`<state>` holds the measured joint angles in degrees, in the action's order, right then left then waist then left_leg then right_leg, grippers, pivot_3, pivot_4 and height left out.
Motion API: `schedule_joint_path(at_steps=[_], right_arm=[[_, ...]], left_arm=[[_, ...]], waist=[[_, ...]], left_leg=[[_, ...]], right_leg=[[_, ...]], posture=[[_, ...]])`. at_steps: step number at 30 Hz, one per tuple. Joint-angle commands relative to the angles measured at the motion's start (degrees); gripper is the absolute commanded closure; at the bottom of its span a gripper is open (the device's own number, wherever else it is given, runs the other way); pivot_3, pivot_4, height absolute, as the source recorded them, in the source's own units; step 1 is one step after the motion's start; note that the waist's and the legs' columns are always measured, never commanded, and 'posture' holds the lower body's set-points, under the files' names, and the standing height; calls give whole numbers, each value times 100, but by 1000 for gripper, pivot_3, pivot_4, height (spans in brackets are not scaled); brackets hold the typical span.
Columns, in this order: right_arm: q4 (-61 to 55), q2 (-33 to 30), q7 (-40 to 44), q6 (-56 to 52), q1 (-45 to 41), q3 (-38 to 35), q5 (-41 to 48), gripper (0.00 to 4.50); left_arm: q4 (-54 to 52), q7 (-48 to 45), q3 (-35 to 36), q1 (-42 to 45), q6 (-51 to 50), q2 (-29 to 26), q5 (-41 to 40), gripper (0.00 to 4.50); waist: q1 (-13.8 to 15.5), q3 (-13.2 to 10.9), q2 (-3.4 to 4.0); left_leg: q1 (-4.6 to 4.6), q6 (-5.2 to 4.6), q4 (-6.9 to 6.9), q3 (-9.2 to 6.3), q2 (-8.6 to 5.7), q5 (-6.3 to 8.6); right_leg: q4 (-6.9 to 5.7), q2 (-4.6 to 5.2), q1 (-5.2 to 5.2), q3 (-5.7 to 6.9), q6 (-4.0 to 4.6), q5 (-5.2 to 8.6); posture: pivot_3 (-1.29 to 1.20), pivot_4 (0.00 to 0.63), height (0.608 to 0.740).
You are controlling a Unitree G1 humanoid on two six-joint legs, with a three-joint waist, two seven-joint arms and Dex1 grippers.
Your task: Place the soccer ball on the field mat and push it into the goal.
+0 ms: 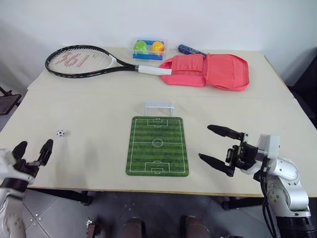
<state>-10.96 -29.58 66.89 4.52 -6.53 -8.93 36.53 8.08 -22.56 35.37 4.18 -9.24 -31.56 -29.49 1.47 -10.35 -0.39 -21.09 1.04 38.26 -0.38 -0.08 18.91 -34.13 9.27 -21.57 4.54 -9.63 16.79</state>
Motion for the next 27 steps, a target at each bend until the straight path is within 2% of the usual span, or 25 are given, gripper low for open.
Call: schedule_joint_path(at_steps=[1, 9, 12, 21, 25, 27], right_arm=[[-76, 58, 20, 100, -11, -11, 34, 0], [-171, 194, -11, 253, 363, -69, 50, 0], [-215, 202, -60, 309, 485, -88, 38, 0], [-168, 252, -216, 388, 456, -9, -73, 0], [-124, 275, -242, 413, 404, 0, -128, 0], [-118, 246, -238, 410, 384, -29, -138, 0]], left_arm=[[493, 135, -265, 509, -147, -299, 331, 43], [1567, -68, -619, 1174, -60, -588, 703, 43], [1677, -112, -649, 1108, 9, -609, 763, 643], [1872, -198, -717, 1121, 154, -445, 799, 3544], [1827, -469, -665, 1057, 253, -435, 656, 3648], [1638, -918, -595, 1008, 349, -461, 415, 3648]], waist=[[-15, 2, -2], [-166, 2, -3], [-158, 2, -3], [-148, 2, -3], [-148, 2, -3], [-149, 2, -3]], left_leg=[[2, -1, 0, 2, -1, 0], [3, -1, -14, 16, 0, 11], [3, -2, -9, 18, 0, 11], [4, -1, -5, 18, 3, 11], [5, -1, -4, 18, 3, 11], [4, -1, -4, 18, 3, 11]], right_leg=[[-3, 0, 0, -3, 0, 0], [9, 2, -9, 3, -1, 0], [8, 2, -8, 2, -1, 0], [3, 3, -7, 0, -2, -1], [2, 3, -7, 0, -2, -1], [2, 3, -7, 0, -2, -1]], posture=[[0, 150, 740], [0, 150, 740], [0, 150, 740], [0, 150, 740], [0, 150, 740], [0, 150, 740]])
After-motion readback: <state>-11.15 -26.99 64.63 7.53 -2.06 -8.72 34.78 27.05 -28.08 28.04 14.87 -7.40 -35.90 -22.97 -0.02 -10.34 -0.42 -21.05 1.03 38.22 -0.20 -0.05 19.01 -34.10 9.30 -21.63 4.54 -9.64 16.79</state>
